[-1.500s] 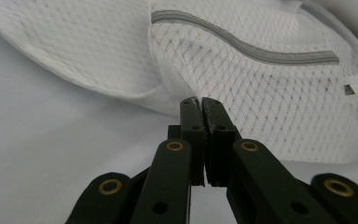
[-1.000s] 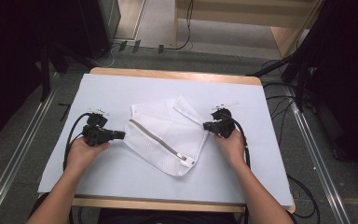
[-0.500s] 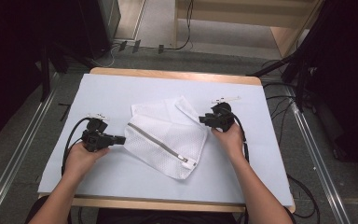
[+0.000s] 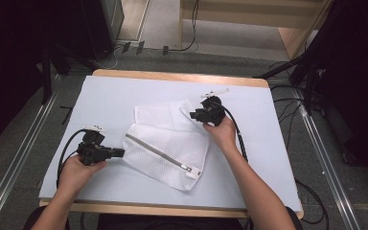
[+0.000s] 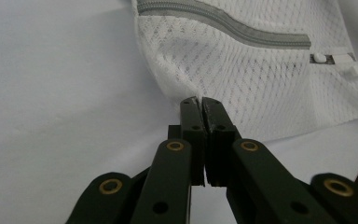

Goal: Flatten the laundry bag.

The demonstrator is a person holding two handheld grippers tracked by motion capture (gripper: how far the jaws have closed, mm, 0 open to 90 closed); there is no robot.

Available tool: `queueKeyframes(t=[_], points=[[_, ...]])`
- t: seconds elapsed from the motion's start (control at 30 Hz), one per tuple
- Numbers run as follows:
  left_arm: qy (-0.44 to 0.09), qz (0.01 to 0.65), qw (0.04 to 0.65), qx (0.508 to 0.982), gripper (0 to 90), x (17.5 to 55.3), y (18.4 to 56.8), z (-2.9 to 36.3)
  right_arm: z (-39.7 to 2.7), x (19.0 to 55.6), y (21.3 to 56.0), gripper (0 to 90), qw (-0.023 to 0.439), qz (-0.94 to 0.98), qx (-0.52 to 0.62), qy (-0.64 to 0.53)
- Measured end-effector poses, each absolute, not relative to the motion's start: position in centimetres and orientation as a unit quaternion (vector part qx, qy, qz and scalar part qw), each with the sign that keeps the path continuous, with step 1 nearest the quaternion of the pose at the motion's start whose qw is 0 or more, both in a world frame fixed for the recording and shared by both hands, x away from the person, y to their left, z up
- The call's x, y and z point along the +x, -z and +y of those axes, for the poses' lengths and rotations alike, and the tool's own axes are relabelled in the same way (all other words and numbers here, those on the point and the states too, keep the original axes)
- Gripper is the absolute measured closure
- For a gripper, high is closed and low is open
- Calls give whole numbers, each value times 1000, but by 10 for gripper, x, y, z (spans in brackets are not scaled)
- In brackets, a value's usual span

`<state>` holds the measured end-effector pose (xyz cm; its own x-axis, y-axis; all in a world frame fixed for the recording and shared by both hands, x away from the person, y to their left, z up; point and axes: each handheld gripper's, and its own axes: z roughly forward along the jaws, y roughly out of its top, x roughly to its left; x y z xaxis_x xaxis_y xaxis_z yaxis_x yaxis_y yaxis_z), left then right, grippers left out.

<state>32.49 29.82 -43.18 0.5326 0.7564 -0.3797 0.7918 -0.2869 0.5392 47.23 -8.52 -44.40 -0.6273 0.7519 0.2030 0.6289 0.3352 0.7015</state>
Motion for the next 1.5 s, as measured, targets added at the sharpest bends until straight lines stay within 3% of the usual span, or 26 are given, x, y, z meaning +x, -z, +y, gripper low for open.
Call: queueKeyframes(t=[0.2, 0.33, 0.5, 0.7, 0.97, 1.5], points=[[17, 486, 352, 800, 895, 326, 432, 300, -75, 488, 461, 619, 69, 816, 432, -378], [11, 486, 356, 798, 895, 327, 431, 302, -71, 491, 468, 594, 89, 821, 426, -370], [10, 486, 357, 798, 895, 327, 430, 302, -71, 492, 470, 775, 119, 822, 425, -361], [9, 486, 357, 798, 895, 326, 430, 302, -75, 494, 471, 897, 120, 811, 443, -364], [9, 487, 357, 797, 895, 327, 430, 303, -82, 496, 467, 900, 122, 807, 456, -356], [10, 490, 348, 799, 893, 326, 430, 303, -158, 497, 457, 900, 140, 766, 524, -345]])
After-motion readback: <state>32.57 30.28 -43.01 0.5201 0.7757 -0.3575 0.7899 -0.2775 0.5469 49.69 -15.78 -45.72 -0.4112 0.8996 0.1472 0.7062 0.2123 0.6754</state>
